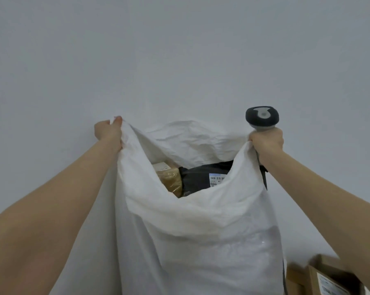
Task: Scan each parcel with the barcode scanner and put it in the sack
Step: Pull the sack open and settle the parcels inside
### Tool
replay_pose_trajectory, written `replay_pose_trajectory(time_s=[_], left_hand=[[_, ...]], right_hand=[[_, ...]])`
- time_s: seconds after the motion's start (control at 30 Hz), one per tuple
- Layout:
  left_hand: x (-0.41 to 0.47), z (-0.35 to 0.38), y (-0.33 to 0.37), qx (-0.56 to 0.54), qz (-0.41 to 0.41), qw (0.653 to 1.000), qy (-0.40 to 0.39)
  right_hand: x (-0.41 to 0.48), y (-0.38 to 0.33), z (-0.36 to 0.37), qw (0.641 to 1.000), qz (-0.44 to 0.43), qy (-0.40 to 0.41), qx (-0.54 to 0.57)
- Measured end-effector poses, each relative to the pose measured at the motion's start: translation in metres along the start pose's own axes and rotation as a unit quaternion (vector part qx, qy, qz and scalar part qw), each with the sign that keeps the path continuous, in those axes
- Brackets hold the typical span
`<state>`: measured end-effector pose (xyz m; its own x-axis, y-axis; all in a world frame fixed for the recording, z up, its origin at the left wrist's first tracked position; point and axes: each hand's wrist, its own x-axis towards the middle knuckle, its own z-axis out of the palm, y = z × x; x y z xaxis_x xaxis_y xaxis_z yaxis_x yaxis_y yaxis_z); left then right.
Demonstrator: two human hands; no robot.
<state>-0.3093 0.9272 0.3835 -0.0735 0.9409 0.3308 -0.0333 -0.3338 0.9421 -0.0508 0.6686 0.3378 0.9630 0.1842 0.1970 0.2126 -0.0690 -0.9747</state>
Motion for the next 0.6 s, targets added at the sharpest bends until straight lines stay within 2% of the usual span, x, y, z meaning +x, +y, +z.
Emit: replay_pose_trajectory(time_s=[0.1,0.2,0.3,0.4,0.47,0.53,0.57,0.6], left_hand=[[0.008,0.008,0.016,-0.008,0.054,0.998,0.015],[0.001,0.003,-0.01,0.036,0.074,0.997,0.013],[-0.01,-0.017,-0.043,0.141,0.059,0.988,-0.001],[-0.013,-0.037,-0.041,0.266,0.024,0.962,-0.052],[-0.022,-0.039,-0.023,0.375,0.025,0.924,-0.067],[-0.046,-0.031,-0.003,0.514,0.138,0.845,-0.046],[-0.061,-0.02,0.005,0.539,0.216,0.812,-0.056],[-0.08,-0.007,0.012,0.546,0.272,0.786,-0.103]], right_hand=[[0.007,-0.01,-0.003,0.999,-0.021,0.023,0.025],[0.0,0.005,-0.002,0.999,-0.033,-0.003,-0.025],[-0.009,0.036,-0.007,0.996,-0.001,-0.047,-0.076],[-0.013,0.051,-0.013,0.995,0.026,-0.068,-0.076],[-0.015,0.051,-0.018,0.993,0.027,-0.084,-0.08],[-0.017,0.049,-0.024,0.991,0.024,-0.101,-0.083],[-0.018,0.049,-0.027,0.991,0.02,-0.107,-0.081],[-0.02,0.05,-0.03,0.99,0.018,-0.113,-0.077]])
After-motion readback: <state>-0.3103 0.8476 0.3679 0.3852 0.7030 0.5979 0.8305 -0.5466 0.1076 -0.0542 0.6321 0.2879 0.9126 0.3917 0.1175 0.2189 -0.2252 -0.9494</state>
